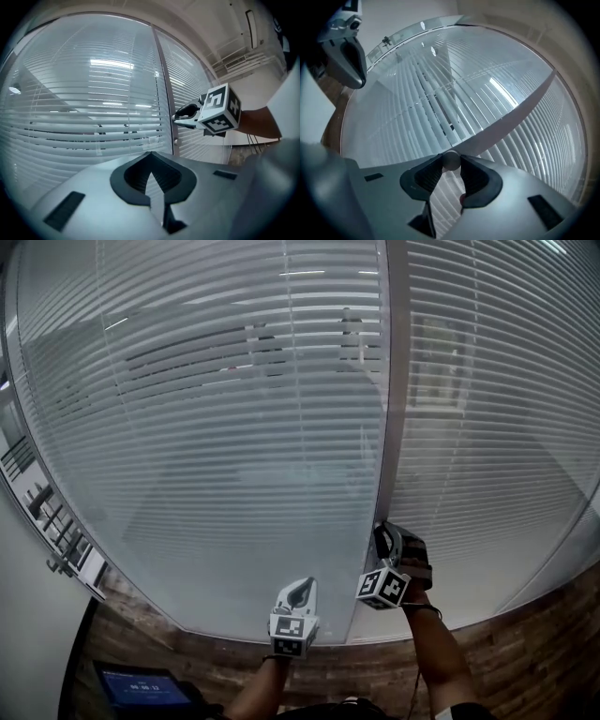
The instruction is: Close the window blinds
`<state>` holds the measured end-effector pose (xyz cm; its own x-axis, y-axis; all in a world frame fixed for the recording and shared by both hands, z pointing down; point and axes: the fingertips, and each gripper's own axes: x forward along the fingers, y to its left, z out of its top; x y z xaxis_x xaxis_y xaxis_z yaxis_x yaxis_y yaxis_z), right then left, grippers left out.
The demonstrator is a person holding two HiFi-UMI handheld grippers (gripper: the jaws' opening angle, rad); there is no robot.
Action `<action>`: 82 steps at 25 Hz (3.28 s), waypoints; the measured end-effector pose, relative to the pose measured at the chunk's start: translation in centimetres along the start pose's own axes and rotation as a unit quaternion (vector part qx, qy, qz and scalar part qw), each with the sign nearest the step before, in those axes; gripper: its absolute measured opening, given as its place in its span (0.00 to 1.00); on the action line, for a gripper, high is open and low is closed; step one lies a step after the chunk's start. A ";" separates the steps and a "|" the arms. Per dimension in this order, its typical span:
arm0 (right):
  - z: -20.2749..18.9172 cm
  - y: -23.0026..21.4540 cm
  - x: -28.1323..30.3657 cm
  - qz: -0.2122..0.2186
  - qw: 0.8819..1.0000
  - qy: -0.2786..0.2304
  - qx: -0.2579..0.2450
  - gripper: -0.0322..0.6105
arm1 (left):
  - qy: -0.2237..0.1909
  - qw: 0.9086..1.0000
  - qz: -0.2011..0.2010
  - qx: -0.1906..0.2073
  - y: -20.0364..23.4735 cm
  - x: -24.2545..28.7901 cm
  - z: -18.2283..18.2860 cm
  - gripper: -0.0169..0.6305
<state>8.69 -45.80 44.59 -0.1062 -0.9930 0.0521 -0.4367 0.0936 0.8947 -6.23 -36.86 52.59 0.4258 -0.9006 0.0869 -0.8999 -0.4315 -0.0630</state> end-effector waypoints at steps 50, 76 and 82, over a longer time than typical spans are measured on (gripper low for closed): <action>0.4 -0.5 -0.4 -0.009 0.988 -0.044 0.150 0.25 | 0.012 0.999 0.003 0.036 -0.7 0.9 -0.5 0.03; -1.2 -1.5 -0.5 0.086 0.776 -0.130 0.611 0.25 | 0.029 1.000 -0.002 0.006 -0.5 0.6 -0.5 0.03; -1.0 -1.5 -0.4 0.081 0.816 -0.106 0.562 0.25 | 0.015 1.000 0.004 0.013 0.0 0.5 -0.6 0.03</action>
<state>10.30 -45.64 43.63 -0.3434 -0.9376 -0.0545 -0.9329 0.3473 -0.0951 -6.10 -37.26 53.27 0.4152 -0.9023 0.1163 -0.9005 -0.4258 -0.0886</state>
